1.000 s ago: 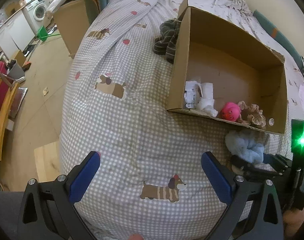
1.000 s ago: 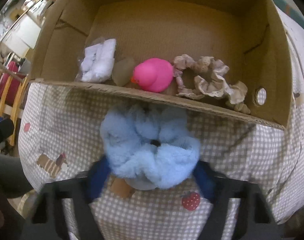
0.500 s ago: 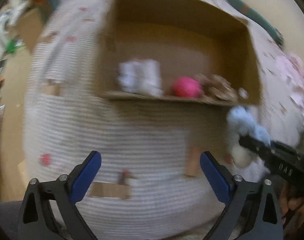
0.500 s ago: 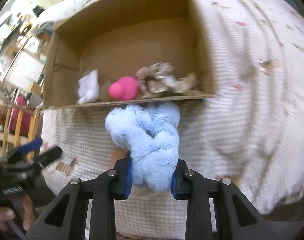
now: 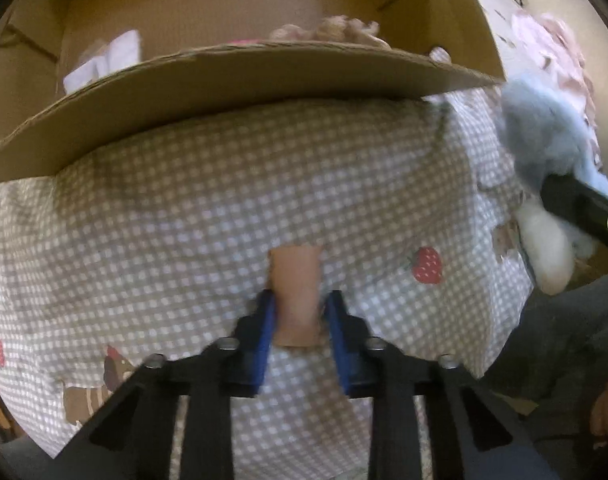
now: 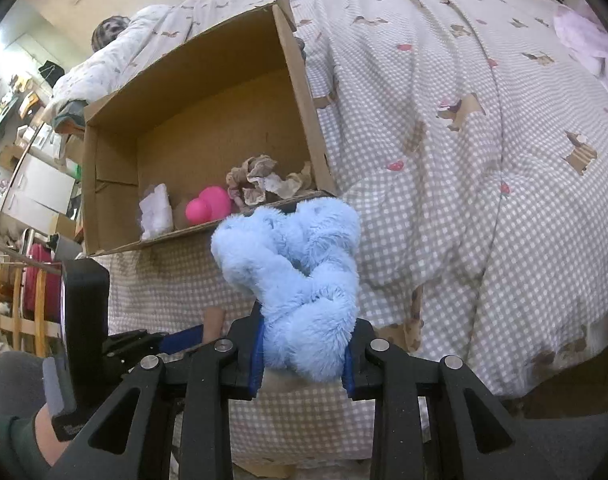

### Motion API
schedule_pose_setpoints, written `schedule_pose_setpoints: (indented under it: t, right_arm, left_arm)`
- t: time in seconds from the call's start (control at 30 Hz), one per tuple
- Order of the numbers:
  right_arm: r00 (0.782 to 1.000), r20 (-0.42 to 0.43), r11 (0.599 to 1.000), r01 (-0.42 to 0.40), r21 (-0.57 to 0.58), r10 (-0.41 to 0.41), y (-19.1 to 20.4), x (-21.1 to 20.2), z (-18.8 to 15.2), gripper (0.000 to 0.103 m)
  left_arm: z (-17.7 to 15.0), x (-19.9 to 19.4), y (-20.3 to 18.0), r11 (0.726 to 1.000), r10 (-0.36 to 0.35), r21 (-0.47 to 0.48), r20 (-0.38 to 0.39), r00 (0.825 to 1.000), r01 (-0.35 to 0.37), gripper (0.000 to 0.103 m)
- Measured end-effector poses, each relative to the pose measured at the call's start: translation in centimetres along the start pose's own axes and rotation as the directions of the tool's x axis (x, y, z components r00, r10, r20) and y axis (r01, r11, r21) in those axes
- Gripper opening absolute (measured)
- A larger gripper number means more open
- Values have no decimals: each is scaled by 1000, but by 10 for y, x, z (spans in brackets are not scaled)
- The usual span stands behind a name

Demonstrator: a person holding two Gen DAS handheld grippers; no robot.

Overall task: Organize soft objects
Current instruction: 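Grasp the fluffy blue scrunchie with the right gripper while the left grasps the tan tube, then carry the blue scrunchie and tan tube into the box and open both grippers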

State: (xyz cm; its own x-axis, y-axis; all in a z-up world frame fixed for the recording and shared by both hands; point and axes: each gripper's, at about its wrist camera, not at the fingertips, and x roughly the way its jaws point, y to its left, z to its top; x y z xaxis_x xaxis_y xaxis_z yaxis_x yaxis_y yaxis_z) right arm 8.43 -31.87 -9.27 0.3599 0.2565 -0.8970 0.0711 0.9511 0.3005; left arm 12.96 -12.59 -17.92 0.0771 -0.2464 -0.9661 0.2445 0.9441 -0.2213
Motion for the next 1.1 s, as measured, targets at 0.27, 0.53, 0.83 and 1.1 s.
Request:
schedule_pose_setpoints:
  t: [0.27,0.53,0.83,1.1]
  right_arm:
    - [1000,-16,1000,2,-17,-2,12,12,2,32]
    - [1000,-21,999,-5,-35,5,14,15,0,32]
    - [1000,-12,998,-24,-66,23,22,9,-5,32]
    - [998,-46,993,-56,-109,51,37,18,-10,32]
  left_arm:
    - [2,-39,20,997,-51,-55,117,992,57,7]
    - [-3,-61,42,992,-57,-100,170,984,75,7]
    - [-27,-73,57,985,4,-172,189,982,29,7]
    - [-44,-88,76,977,58,-215,198,979,-15,7]
